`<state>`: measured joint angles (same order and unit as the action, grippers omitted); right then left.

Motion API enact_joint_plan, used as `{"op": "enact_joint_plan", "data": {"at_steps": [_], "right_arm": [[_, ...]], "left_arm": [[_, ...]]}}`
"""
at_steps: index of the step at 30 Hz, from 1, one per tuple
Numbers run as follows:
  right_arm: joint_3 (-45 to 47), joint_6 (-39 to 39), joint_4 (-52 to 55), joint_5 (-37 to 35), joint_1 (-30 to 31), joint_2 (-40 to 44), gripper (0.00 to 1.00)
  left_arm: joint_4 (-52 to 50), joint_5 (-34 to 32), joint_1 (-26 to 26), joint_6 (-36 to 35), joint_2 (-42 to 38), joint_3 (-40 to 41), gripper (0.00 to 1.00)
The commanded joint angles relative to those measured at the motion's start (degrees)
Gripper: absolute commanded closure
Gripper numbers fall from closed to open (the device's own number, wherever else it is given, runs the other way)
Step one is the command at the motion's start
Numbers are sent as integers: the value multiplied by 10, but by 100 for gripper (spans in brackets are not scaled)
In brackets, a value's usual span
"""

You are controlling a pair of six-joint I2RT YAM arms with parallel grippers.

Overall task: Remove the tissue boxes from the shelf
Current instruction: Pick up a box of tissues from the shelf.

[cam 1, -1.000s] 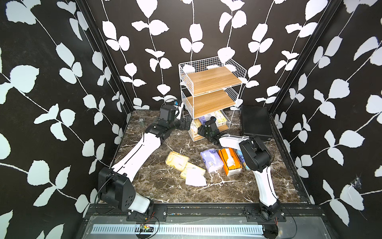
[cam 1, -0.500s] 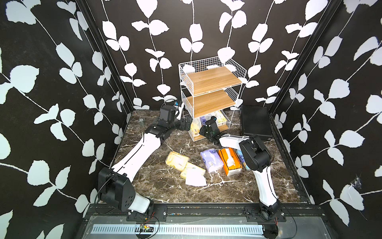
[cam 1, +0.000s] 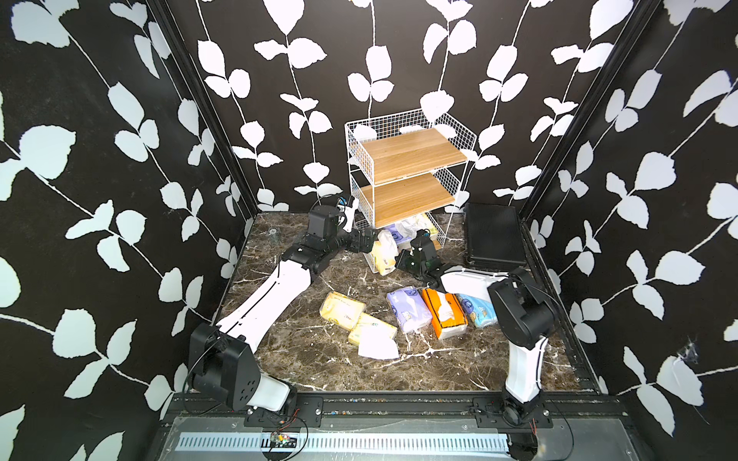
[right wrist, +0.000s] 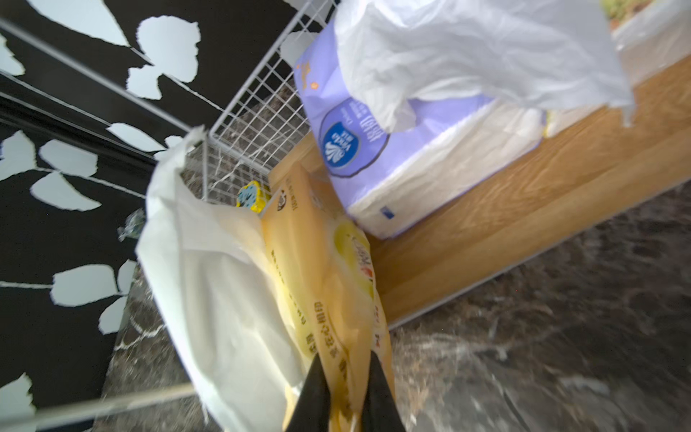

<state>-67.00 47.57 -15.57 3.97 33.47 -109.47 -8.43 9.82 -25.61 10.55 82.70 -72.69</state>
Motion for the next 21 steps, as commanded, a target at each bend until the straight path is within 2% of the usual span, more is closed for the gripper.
{"op": "enact_joint_plan", "data": {"at_steps": [1,10,16,21], "right_arm": [[36,-29,-8,35,3,42,100],[142,-67,28,18,6,168,100],[165,-141,131,-24,26,268,100],[188,-194,136,-18,60,318,100]], "left_arm": [[18,-16,-9,34,18,-23,1],[16,-89,-16,58,64,-43,1],[-7,-123,-15,52,79,-65,1],[-24,-135,-6,41,75,-70,1]]}}
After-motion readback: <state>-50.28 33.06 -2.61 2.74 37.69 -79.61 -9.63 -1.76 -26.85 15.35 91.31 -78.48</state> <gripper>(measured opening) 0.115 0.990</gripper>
